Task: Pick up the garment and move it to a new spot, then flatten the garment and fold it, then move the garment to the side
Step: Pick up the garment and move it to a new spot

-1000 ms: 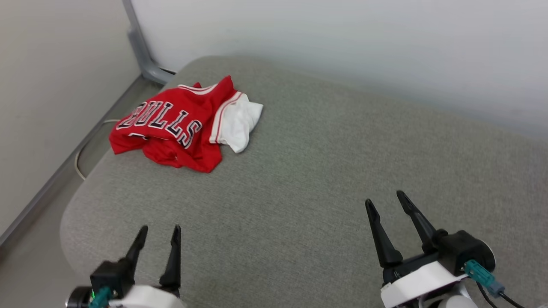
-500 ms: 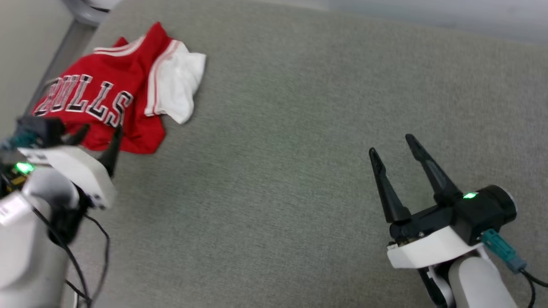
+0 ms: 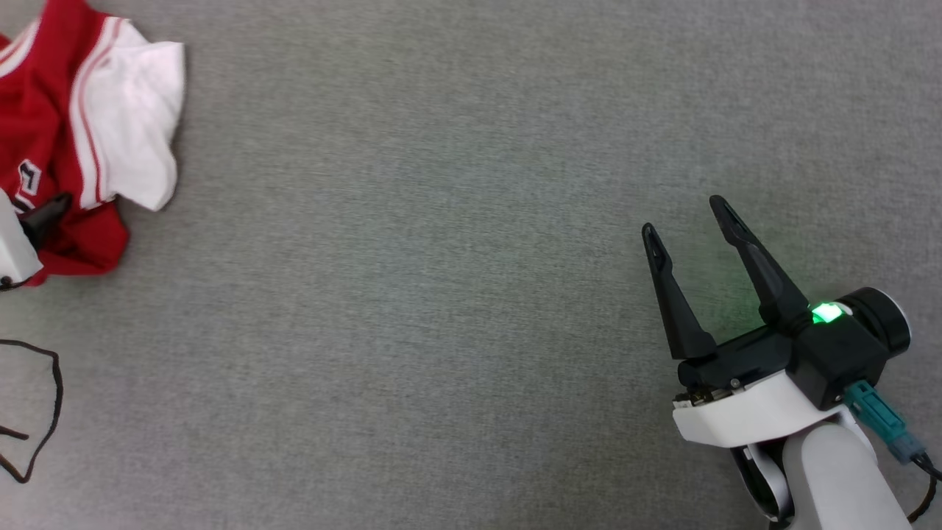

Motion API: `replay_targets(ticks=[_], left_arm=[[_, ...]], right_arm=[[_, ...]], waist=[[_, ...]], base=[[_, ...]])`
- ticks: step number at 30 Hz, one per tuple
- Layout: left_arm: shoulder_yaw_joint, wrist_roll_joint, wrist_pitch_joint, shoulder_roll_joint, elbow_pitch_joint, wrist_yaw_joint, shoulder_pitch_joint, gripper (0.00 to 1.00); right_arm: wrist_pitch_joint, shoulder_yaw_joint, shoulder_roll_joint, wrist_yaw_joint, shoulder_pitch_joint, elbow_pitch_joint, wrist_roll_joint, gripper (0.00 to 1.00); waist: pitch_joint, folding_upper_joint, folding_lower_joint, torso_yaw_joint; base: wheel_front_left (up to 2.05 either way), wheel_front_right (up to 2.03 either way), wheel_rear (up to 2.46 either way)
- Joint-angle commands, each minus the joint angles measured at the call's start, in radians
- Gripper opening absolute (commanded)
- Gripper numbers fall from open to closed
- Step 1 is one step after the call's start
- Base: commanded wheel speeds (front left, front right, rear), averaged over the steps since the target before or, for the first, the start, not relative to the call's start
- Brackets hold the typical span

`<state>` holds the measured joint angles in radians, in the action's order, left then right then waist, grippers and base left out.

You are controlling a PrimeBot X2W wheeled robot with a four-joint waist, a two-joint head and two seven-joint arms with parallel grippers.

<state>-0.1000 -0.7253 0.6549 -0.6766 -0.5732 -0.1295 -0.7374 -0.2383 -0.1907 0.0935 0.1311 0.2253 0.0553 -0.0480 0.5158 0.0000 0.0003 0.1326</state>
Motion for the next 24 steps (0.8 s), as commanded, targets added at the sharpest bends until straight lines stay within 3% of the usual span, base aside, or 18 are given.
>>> replay_targets(ticks=[1,7,8,9,10,15,24], left_arm=[[-0.001,-0.005,0.012,-0.004,-0.015,0.000,-0.014,1.00],[-0.020,-0.075,0.109,0.042,-0.106,-0.001,-0.016,1.00],[-0.030,-0.086,0.123,0.051,-0.109,-0.002,-0.012,0.81],[-0.039,-0.098,0.133,0.058,-0.112,-0.002,-0.009,0.24],[-0.047,-0.110,0.142,0.066,-0.114,-0.004,-0.005,0.00],[-0.070,-0.116,0.069,0.047,-0.103,-0.003,-0.005,0.00],[-0.080,-0.108,-0.244,-0.004,-0.058,-0.001,-0.045,0.00]], right_arm=[[-0.005,0.002,0.001,-0.001,0.014,0.005,0.007,1.00],[-0.010,0.009,-0.003,-0.001,0.019,0.001,0.014,1.00],[-0.010,0.010,-0.004,-0.001,0.019,0.000,0.017,1.00],[-0.011,0.011,-0.004,-0.001,0.020,-0.001,0.020,1.00],[-0.012,0.012,-0.004,-0.001,0.022,-0.002,0.020,1.00],[-0.016,0.017,-0.011,-0.001,0.019,-0.019,0.027,1.00],[-0.024,0.017,-0.025,-0.001,-0.006,-0.084,0.013,1.00]], waist=[[0.032,0.0000,-0.0003,-0.033],[0.050,0.0000,-0.0003,-0.055],[0.051,0.0000,-0.0003,-0.056],[0.053,0.0000,-0.0003,-0.056],[0.053,0.0000,-0.0003,-0.056],[0.026,0.0000,-0.0003,-0.052],[-0.127,0.0000,-0.0003,-0.044]], base=[[0.00,0.00,0.00],[0.00,0.00,0.00],[0.00,0.00,0.00],[0.00,0.00,0.00],[0.00,0.00,0.00],[0.00,0.00,0.00],[0.00,0.00,0.00]])
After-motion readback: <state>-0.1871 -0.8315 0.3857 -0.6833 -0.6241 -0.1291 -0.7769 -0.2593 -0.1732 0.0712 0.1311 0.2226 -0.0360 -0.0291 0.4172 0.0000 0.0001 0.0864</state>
